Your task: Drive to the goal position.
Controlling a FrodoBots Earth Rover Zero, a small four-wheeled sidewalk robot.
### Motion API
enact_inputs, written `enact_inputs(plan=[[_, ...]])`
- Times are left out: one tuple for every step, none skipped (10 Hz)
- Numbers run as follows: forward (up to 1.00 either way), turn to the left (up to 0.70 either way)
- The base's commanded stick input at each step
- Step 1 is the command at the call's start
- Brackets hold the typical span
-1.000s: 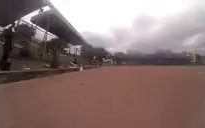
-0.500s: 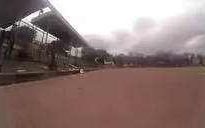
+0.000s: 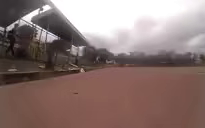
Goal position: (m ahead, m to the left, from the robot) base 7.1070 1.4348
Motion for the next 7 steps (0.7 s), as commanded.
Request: enact_inputs(plan=[[1.00, 0.00], [1.00, 0.00], [1.00, 0.00], [1.00, 0.00], [1.00, 0.00], [1.00, 0.00], [1.00, 0.00]])
